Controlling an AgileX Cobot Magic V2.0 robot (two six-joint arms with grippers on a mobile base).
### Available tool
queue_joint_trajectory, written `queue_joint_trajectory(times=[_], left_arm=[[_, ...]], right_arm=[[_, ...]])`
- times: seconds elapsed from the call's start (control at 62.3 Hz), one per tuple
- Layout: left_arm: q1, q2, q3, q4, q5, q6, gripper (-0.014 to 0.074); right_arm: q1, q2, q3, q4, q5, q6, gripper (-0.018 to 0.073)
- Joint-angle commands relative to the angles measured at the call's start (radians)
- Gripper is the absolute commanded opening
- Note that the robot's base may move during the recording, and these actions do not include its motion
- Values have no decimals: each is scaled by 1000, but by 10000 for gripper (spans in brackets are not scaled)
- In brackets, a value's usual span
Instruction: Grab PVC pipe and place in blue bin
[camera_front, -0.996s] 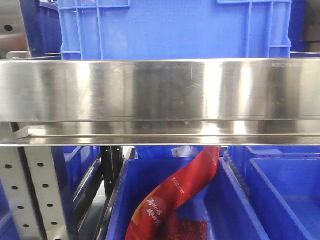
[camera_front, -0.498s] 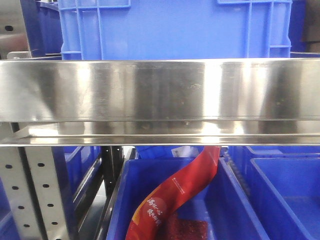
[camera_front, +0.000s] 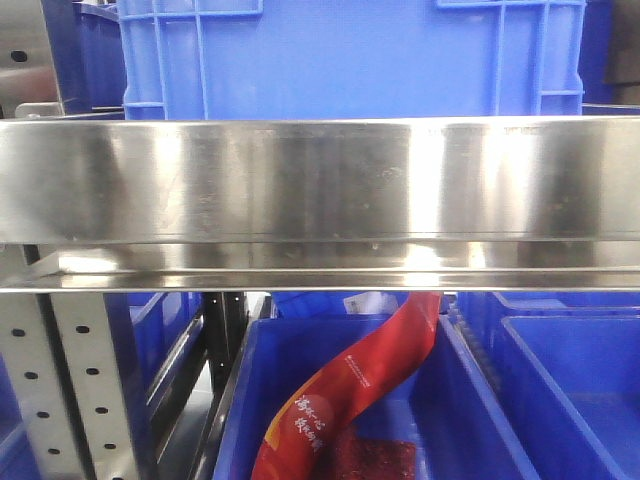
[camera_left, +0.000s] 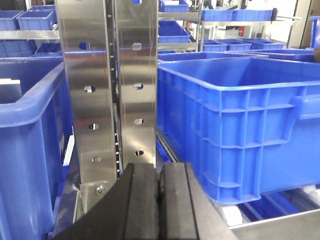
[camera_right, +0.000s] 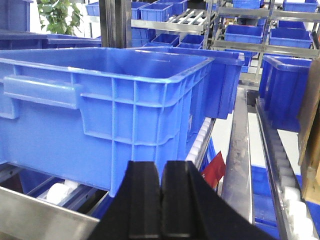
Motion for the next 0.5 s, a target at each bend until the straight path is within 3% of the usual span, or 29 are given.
queue_joint_trajectory(times=[0.0, 0.482], left_arm=[[2, -5, 2, -1, -11, -10, -111], [2, -5, 2, -3, -18, -10, -111]], right_arm=[[-7, -4, 2, -12, -2, -2, -154], [-7, -4, 2, -12, 18, -2, -154]])
